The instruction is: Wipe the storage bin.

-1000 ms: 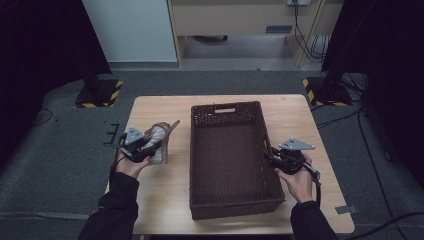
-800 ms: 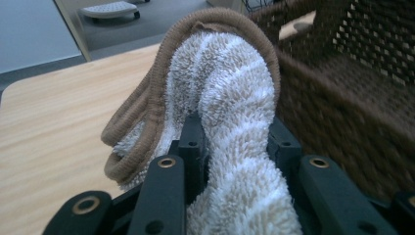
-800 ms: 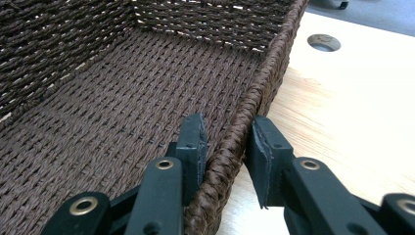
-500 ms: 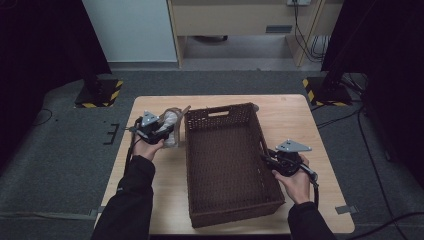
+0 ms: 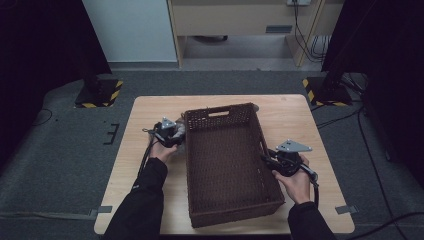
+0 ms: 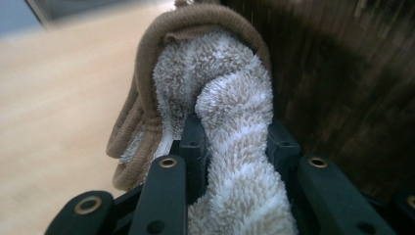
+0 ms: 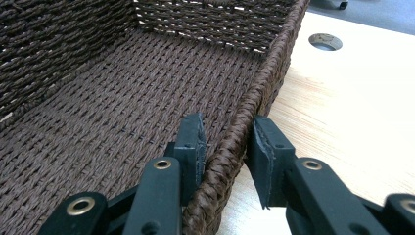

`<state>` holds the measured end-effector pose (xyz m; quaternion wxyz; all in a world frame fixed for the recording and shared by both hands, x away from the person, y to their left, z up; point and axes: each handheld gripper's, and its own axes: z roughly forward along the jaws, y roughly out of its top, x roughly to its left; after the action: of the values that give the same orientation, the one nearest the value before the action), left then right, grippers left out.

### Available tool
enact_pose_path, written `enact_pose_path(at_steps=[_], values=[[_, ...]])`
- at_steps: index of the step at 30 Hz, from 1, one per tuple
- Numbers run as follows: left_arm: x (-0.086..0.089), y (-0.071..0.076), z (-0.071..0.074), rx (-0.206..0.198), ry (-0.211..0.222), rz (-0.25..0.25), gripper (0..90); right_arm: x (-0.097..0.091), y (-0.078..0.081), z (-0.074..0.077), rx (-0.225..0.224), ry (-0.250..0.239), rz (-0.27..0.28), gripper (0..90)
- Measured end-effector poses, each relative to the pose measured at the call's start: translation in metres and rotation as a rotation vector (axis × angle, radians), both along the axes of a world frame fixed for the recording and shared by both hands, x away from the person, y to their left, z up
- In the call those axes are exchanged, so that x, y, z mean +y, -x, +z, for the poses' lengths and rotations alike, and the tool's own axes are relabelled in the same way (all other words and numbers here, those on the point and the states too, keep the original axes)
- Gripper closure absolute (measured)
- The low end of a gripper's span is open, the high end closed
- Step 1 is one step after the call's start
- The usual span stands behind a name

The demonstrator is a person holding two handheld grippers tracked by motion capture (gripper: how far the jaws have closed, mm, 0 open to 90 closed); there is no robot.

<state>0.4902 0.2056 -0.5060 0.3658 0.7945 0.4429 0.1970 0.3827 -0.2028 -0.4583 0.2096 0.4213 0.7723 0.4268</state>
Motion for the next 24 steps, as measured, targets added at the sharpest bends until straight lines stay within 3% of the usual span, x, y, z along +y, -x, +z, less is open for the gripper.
enact_pose_path(at_steps=[2,4,9,13,15,18,21,24], values=[[0.001,0.0,-0.003,0.007,0.02,0.007,66.5,0.0,0.0,0.0,0.0,0.001,0.0,67.7],[0.005,0.001,0.003,0.007,0.047,0.013,66.5,0.0,0.0,0.0,-0.001,0.001,0.001,67.6],[0.019,0.007,0.034,-0.091,0.13,0.024,66.5,0.0,0.0,0.0,-0.002,0.005,0.002,67.7],[0.021,0.009,0.063,-0.172,0.183,0.003,66.3,0.001,0.0,0.0,-0.001,0.006,0.0,67.6],[0.016,0.006,0.07,-0.179,0.175,-0.019,66.2,0.001,0.0,0.0,-0.001,0.006,0.001,67.6],[0.008,0.001,0.066,-0.165,0.128,-0.028,66.0,0.001,0.0,0.0,-0.001,0.007,0.0,67.6],[0.009,-0.004,0.058,-0.166,0.18,-0.008,66.1,0.001,0.0,0.0,0.001,0.005,-0.001,66.5],[0.011,-0.008,0.052,-0.144,0.137,0.003,66.1,0.001,0.001,0.0,0.001,0.009,-0.001,66.5]])
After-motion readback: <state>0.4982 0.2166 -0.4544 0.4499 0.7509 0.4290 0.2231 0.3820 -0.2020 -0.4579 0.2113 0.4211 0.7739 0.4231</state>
